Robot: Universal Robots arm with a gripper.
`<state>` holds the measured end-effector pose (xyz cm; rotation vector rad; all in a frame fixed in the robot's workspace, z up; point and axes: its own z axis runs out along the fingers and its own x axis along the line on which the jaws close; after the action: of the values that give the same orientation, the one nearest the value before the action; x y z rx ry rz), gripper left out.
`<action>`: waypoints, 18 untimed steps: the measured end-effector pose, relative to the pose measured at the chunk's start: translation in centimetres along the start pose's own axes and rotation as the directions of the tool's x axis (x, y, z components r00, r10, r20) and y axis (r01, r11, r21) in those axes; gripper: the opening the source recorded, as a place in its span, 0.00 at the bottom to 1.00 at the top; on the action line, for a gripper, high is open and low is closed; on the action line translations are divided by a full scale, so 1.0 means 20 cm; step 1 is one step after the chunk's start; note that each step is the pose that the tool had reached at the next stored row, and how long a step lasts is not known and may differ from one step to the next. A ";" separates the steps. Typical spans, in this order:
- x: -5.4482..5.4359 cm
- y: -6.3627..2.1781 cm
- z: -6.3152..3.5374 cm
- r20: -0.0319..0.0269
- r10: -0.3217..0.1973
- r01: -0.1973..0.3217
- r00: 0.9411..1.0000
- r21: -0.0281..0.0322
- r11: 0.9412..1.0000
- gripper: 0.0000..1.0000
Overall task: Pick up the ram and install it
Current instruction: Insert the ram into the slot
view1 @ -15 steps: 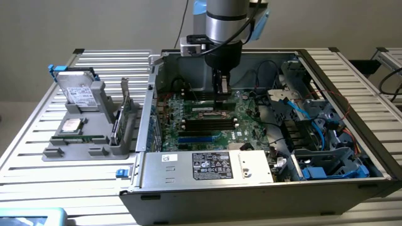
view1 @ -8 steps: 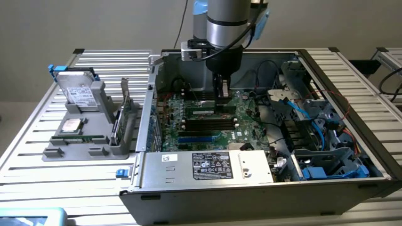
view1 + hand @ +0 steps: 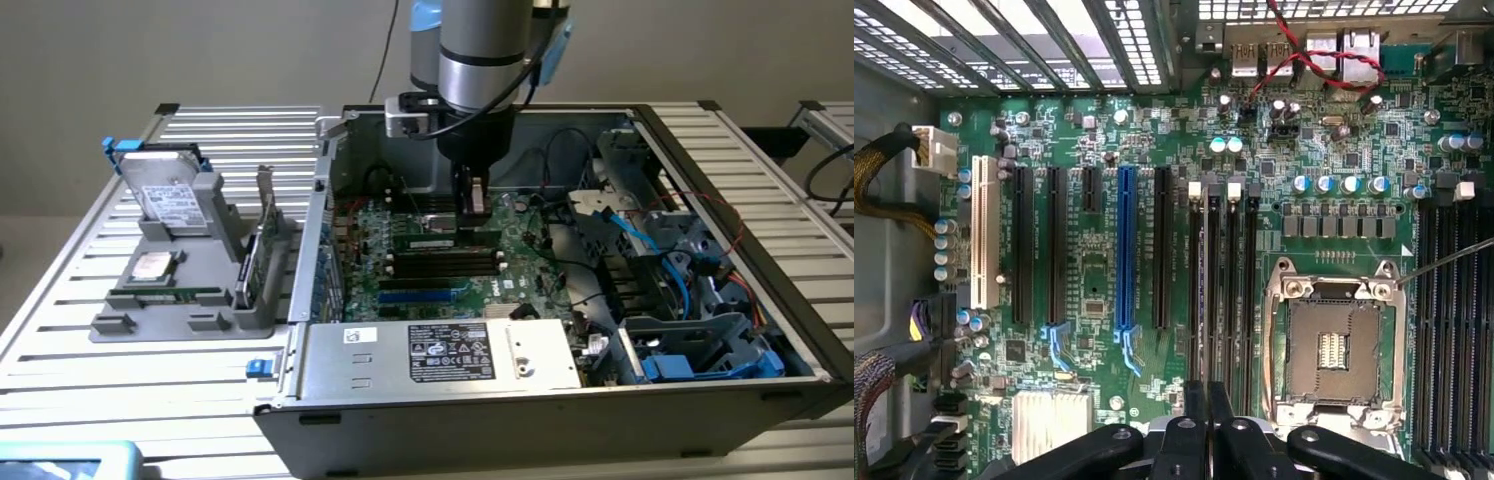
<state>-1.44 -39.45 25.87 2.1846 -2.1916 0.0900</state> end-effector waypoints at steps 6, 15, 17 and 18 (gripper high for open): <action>0.01 -0.003 0.012 0.000 0.000 0.000 1.000 0.000 1.000 0.12; 0.01 -0.005 0.034 -0.003 0.000 0.000 1.000 0.000 1.000 0.12; 0.01 -0.006 0.041 -0.006 0.000 0.000 1.000 0.000 1.000 0.12; 0.01 -0.006 0.045 -0.008 0.000 0.000 1.000 0.000 1.000 0.12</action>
<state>-1.31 -39.76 24.98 2.1804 -2.1871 0.0991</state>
